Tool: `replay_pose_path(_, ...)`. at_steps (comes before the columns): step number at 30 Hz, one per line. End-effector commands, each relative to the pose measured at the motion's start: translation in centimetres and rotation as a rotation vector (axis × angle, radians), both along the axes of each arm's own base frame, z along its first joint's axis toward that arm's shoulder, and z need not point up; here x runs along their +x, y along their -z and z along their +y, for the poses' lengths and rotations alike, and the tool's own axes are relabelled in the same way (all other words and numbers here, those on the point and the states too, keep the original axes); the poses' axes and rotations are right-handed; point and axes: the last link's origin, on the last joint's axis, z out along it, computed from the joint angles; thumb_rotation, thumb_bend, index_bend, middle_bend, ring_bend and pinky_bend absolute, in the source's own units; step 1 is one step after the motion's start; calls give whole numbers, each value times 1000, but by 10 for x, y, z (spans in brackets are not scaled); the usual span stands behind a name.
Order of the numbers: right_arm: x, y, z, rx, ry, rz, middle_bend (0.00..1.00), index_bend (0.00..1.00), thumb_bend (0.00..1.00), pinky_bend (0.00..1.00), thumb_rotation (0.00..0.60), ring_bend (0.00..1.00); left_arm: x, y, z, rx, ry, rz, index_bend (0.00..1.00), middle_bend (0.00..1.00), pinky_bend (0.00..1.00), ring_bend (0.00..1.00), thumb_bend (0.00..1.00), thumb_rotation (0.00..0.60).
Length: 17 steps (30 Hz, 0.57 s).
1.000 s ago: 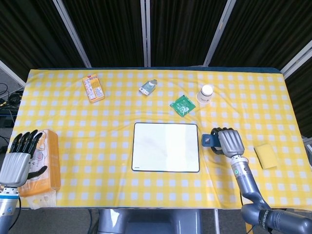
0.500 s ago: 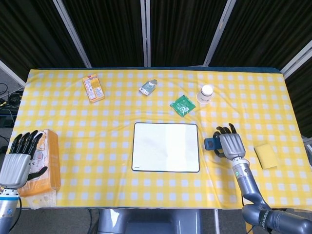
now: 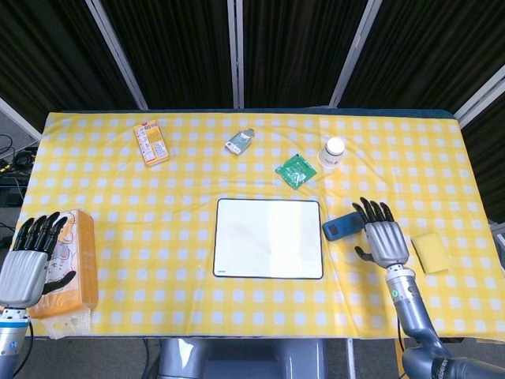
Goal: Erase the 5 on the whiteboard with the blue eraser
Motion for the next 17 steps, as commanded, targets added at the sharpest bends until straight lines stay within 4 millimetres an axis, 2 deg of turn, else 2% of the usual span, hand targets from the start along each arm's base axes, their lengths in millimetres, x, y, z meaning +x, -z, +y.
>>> replay_pose_path(1, -11, -24, 33, -76, -47, -32, 0, 38, 152, 0, 600, 0, -1, 0, -1, 1, -5, 2, 0, 0, 0, 0, 117, 600)
replay_pose_path(4, -21, -39, 59, -122, -87, -51, 0, 37, 151, 0, 600, 0, -4, 1, -2, -2, -17, 3, 0, 0, 0, 0, 117, 600)
replay_pose_path(9, -32, -56, 86, -180, -108, -54, 0, 34, 149, 0, 600, 0, -4, 2, -4, -2, -22, 4, 0, 0, 0, 0, 116, 600)
replay_pose_path(12, -40, -64, 96, -194, -97, -52, 0, 18, 148, 0, 600, 0, -4, 2, -6, -3, -17, 7, 0, 0, 0, 0, 117, 600)
replay_pose_path(17, -46, -69, 98, -193, -74, -79, 0, 9, 148, 0, 600, 0, -4, 2, -6, -2, -12, -6, 0, 0, 0, 0, 117, 600)
